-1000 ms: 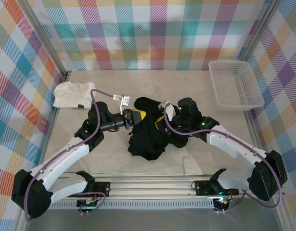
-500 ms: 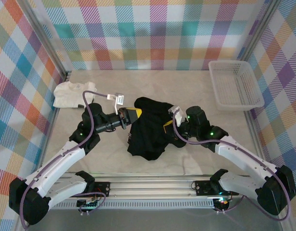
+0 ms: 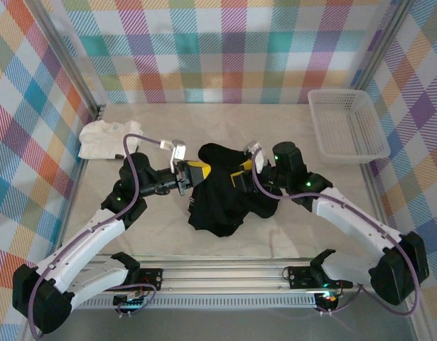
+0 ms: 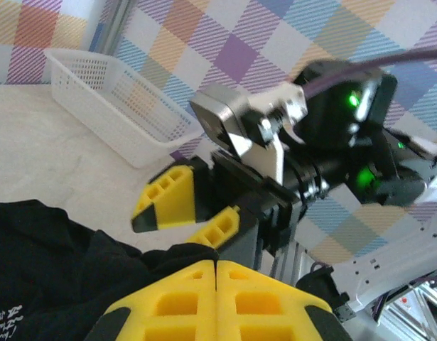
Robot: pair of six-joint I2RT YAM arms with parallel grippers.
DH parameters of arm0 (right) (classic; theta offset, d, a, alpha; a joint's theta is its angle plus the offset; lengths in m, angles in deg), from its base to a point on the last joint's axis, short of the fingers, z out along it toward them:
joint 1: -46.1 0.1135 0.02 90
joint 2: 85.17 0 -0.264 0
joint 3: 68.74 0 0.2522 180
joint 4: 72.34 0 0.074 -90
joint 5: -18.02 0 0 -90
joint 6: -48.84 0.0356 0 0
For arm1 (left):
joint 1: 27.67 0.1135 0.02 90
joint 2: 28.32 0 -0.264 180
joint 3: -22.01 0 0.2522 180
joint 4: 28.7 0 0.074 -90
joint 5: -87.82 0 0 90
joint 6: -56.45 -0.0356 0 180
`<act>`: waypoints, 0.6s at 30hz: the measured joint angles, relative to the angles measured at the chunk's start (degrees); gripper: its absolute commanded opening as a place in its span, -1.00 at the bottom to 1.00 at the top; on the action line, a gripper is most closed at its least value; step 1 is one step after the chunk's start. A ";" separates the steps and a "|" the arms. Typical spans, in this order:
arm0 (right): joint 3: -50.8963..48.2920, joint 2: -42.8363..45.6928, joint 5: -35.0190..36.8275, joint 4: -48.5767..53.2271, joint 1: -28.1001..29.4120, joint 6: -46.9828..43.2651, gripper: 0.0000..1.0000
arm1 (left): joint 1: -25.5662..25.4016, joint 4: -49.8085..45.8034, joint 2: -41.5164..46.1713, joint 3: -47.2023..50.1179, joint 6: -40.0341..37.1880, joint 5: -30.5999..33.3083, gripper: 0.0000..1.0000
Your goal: Fold the inside-out t-shirt
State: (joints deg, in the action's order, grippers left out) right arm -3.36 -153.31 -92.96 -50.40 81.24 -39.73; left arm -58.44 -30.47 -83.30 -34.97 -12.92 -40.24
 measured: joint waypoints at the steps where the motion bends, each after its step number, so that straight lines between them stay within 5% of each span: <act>1: 0.50 -1.57 -2.47 -0.26 0.02 -0.20 -0.30 | -0.28 -0.37 0.00 0.13 -0.57 0.22 -1.00; 4: 0.31 -5.49 -10.14 -0.50 1.51 -1.22 -0.56 | -0.61 -2.62 0.04 0.57 -1.66 2.93 -1.00; 10: -6.34 -6.29 -21.94 -0.50 6.34 -2.10 -0.59 | -0.61 -6.36 3.32 4.57 -4.04 11.19 -1.00; 18: -6.82 -2.23 -22.08 -0.81 4.59 -2.49 -0.19 | -0.63 -3.69 9.97 15.21 -7.28 12.09 -1.00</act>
State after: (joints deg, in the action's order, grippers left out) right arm -10.18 -155.54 -115.03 -51.21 85.83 -42.22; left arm -59.07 -34.16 -73.34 -19.76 -20.20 -28.16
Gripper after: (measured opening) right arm 0.368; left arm 0.048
